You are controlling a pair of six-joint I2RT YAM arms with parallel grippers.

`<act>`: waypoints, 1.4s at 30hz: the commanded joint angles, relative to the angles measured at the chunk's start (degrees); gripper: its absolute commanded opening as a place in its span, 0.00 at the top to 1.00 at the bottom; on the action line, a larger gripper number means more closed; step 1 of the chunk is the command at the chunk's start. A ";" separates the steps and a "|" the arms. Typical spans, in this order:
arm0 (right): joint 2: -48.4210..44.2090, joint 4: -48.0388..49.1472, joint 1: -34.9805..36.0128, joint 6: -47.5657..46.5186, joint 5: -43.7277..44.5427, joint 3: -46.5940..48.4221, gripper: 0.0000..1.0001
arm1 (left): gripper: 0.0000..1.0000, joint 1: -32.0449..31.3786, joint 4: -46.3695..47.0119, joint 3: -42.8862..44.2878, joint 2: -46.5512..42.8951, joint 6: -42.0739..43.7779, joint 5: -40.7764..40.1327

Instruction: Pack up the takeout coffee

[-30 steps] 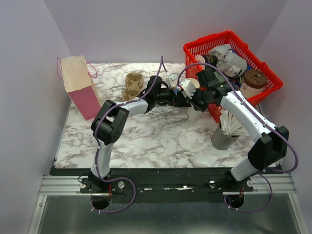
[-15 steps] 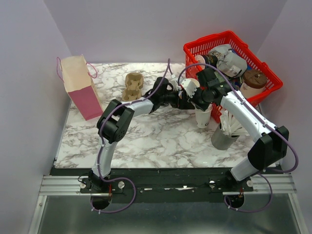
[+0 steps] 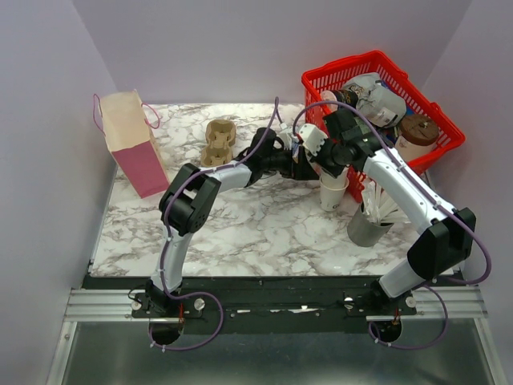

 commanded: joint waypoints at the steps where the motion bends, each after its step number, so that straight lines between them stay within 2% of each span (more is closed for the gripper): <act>1: -0.72 -1.14 0.50 -0.13 1.93 4.36 1.00 | 0.05 1.69 4.42 -1.63 -3.99 -1.06 2.34; 9: -3.88 -5.17 0.50 0.66 0.97 2.53 1.00 | 0.05 4.24 8.90 -3.30 -7.24 -5.63 7.00; 13: -6.34 -7.82 0.59 0.22 1.84 4.18 0.99 | 0.05 5.56 8.29 -4.97 -10.57 -4.85 8.85; 16: -6.88 -10.19 1.38 -0.48 -0.07 8.65 0.99 | 0.05 6.61 5.66 -6.28 -13.73 -2.04 8.77; 19: -6.88 -10.55 3.48 -1.53 -2.19 11.13 1.00 | 0.05 7.67 -0.48 -7.87 -18.90 4.80 7.37; 20: -6.70 -10.37 4.01 -2.14 -3.50 12.09 0.99 | 0.05 8.11 -5.20 -8.13 -20.41 6.82 6.49; 22: -6.70 -8.71 5.77 -4.17 -6.31 11.67 1.00 | 0.06 9.95 -10.32 -8.57 -25.05 12.53 2.47; 23: -6.87 -6.35 6.38 -5.04 -7.37 10.01 0.99 | 0.06 10.83 -15.74 -8.40 -26.56 13.43 -0.08; 25: -7.40 -3.44 7.79 -9.25 -12.10 7.46 0.99 | 0.06 14.34 -20.17 -7.27 -30.68 13.53 -6.40; 28: -8.89 6.13 9.11 -14.27 -19.38 -1.14 0.99 | 0.06 18.73 -24.75 -7.78 -35.61 14.83 -7.40; 32: -10.30 18.94 10.60 -19.72 -29.61 -10.29 1.00 | 0.06 21.29 -32.38 -6.73 -38.70 24.82 -11.34; 36: -9.69 23.02 15.25 -24.38 -30.50 -15.40 1.00 | 0.06 22.43 -34.16 -8.05 -40.02 28.99 -16.35; 42: -8.63 23.12 18.60 -25.70 -32.69 -17.25 0.99 | 0.06 24.63 -32.32 -12.00 -41.61 27.33 -16.46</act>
